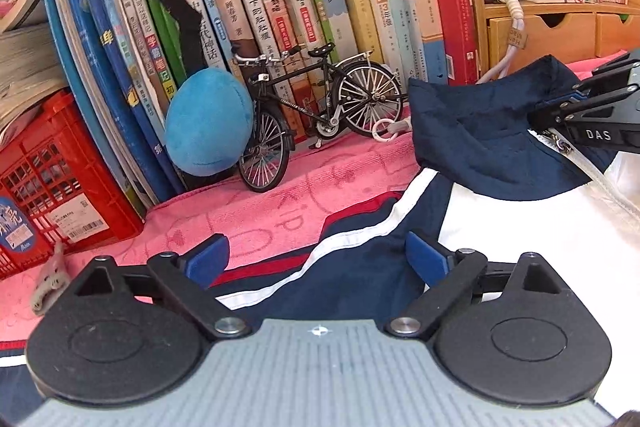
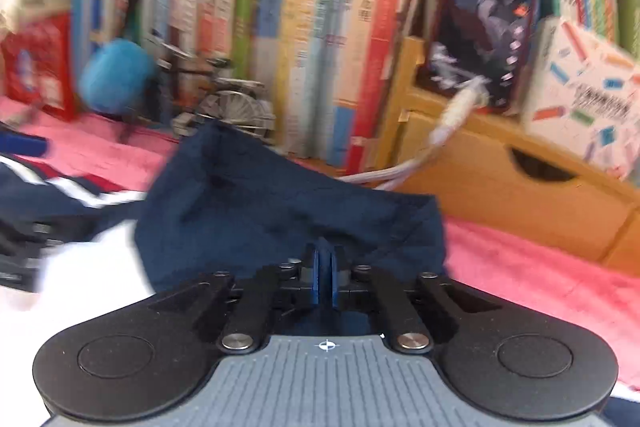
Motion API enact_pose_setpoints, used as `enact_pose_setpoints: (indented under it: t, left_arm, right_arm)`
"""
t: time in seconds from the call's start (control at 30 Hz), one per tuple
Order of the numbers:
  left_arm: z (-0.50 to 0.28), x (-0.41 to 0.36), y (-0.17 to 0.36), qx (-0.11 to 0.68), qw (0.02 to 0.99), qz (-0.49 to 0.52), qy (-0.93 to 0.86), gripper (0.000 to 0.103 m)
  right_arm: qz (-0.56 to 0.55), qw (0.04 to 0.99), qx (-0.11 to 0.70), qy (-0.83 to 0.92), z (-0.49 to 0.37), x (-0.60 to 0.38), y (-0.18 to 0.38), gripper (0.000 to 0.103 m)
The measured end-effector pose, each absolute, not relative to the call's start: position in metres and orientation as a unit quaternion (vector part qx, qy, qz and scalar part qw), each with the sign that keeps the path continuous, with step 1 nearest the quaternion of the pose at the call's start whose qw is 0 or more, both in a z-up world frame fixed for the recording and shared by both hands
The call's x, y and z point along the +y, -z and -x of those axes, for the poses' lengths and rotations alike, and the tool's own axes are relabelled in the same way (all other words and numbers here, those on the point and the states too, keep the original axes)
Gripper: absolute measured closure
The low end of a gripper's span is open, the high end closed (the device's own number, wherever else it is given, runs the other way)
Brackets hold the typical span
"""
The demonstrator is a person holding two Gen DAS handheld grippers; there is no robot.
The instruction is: Fold clothes
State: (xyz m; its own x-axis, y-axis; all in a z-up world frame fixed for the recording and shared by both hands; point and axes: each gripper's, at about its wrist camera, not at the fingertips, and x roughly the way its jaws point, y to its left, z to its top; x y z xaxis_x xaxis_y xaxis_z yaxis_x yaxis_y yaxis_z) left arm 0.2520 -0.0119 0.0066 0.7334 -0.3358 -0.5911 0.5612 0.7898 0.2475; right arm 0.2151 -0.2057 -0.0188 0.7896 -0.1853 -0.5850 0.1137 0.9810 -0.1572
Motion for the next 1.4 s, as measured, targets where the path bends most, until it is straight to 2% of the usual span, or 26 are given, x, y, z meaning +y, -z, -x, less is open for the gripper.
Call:
enact_pose_setpoints:
  t: [0.1,0.2,0.23,0.27,0.33,0.43,0.53,0.57,0.63,0.67,0.7,0.73,0.77,0.8,0.9,1.13,1.4]
  left_arm:
    - [-0.257,-0.009,-0.007,0.279,0.907,-0.197,0.246,0.002]
    - [-0.260,-0.007,-0.008,0.285,0.909,-0.187,0.240,0.001]
    - [-0.259,-0.006,-0.009,0.283,0.911,-0.187,0.235,0.002]
    - [-0.257,-0.005,-0.011,0.276,0.914,-0.184,0.234,0.008]
    - [-0.243,-0.001,-0.018,0.256,0.916,-0.173,0.257,0.016]
    - [-0.217,0.001,-0.030,0.223,0.907,-0.148,0.324,0.015]
    - [-0.204,-0.028,-0.025,0.219,0.889,-0.191,0.353,0.014]
    - [-0.204,-0.041,-0.020,0.224,0.885,-0.202,0.355,0.014]
    - [-0.213,-0.063,-0.009,0.246,0.882,-0.208,0.345,0.014]
    - [-0.222,-0.069,-0.007,0.260,0.884,-0.194,0.336,0.012]
    - [-0.232,-0.074,-0.004,0.274,0.887,-0.177,0.327,0.011]
    - [-0.242,-0.076,-0.004,0.282,0.894,-0.158,0.310,0.013]
    - [-0.252,-0.081,-0.002,0.293,0.898,-0.157,0.287,0.013]
    - [-0.259,-0.083,-0.001,0.297,0.900,-0.156,0.280,0.013]
    - [-0.271,-0.092,0.001,0.284,0.906,-0.170,0.262,0.012]
    - [-0.289,-0.105,0.004,0.255,0.915,-0.220,0.221,0.014]
    - [-0.299,-0.104,0.004,0.254,0.917,-0.222,0.211,0.013]
  right_arm:
    - [0.052,0.941,0.321,0.094,-0.227,-0.217,0.019,0.096]
    - [0.031,0.938,0.324,0.121,-0.237,-0.239,0.017,0.103]
    - [0.023,0.936,0.325,0.130,-0.240,-0.246,0.016,0.103]
    - [-0.009,0.938,0.321,0.127,-0.238,-0.256,0.012,0.102]
    - [-0.087,0.944,0.298,0.112,-0.221,-0.273,-0.002,0.097]
    - [-0.126,0.952,0.270,0.071,-0.188,-0.285,-0.022,0.091]
    - [-0.108,0.950,0.289,0.046,-0.168,-0.286,-0.029,0.090]
    - [-0.096,0.947,0.303,0.041,-0.165,-0.283,-0.027,0.086]
    - [-0.070,0.942,0.325,0.040,-0.162,-0.275,-0.021,0.061]
    - [-0.057,0.940,0.333,0.045,-0.161,-0.270,-0.016,0.036]
    - [-0.047,0.939,0.337,0.049,-0.162,-0.266,-0.010,0.032]
    - [-0.041,0.937,0.343,0.055,-0.165,-0.264,-0.003,0.033]
    - [-0.036,0.934,0.350,0.062,-0.169,-0.262,0.003,0.044]
    - [-0.022,0.934,0.347,0.083,-0.172,-0.260,0.009,0.066]
    - [-0.004,0.935,0.338,0.102,-0.182,-0.261,0.013,0.083]
    - [0.032,0.937,0.321,0.131,-0.207,-0.266,0.018,0.086]
    - [-0.012,0.939,0.319,0.125,-0.210,-0.290,0.017,0.085]
